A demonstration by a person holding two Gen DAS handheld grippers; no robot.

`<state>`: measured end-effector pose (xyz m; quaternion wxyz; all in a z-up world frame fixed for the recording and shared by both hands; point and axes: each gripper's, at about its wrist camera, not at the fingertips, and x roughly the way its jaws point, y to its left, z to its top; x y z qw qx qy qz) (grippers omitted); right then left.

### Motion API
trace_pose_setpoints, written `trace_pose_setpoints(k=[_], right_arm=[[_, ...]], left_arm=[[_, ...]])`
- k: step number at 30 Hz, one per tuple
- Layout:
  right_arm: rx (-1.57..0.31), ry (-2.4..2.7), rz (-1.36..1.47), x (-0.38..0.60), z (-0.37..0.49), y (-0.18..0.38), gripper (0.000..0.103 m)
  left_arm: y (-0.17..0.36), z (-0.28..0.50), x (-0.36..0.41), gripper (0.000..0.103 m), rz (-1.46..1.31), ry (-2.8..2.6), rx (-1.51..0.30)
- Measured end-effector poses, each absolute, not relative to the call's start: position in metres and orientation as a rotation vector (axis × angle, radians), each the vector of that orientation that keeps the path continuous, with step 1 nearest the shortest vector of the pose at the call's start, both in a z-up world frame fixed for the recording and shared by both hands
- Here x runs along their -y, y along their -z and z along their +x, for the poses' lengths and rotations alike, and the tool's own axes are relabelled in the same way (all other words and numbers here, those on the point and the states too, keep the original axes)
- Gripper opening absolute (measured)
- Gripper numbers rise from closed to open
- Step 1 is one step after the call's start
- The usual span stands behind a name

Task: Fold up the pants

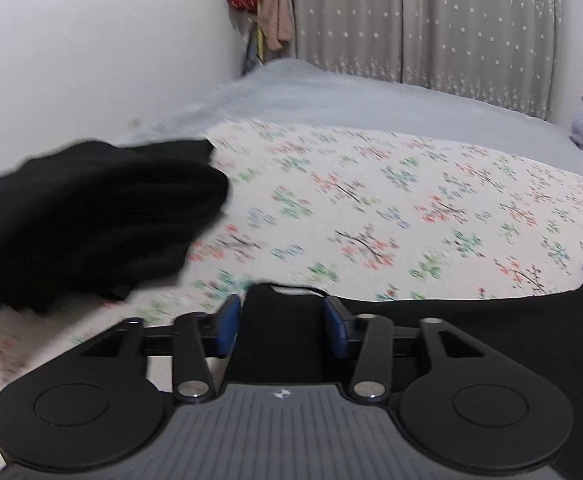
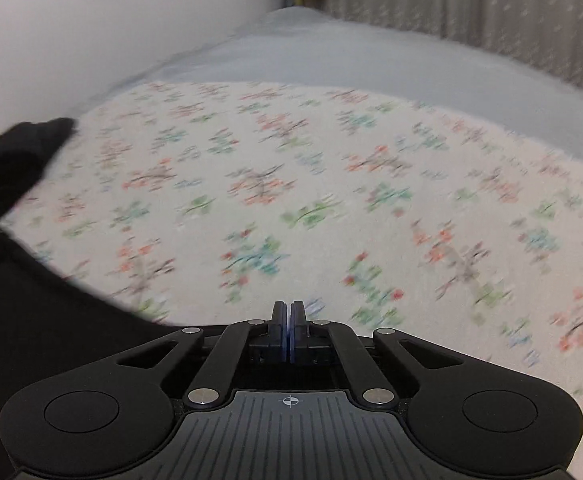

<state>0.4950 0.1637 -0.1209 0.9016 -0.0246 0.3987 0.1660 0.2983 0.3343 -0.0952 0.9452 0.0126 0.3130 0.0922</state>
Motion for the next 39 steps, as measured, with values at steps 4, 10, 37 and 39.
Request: trace_pose_setpoints(k=[4,10,37,39], right_arm=[[-0.82,-0.306,-0.013,-0.15,0.493,0.115,0.003],[-0.731,-0.379,0.034,-0.131,0.416,0.074,0.019],[-0.727,-0.676,-0.172,-0.242,0.223,0.084,0.001],[-0.697,-0.658,-0.173,-0.243,0.214,0.08,0.001]], left_arm=[[0.072,0.27,-0.35,0.072,-0.031,-0.221,-0.62],[0.058,0.197,-0.38,0.075,-0.247,-0.265,-0.675],[0.03,0.17,-0.38,0.014,-0.472,-0.27,-0.571],[0.043,0.173,-0.388,0.014,-0.536,-0.219,-0.672]])
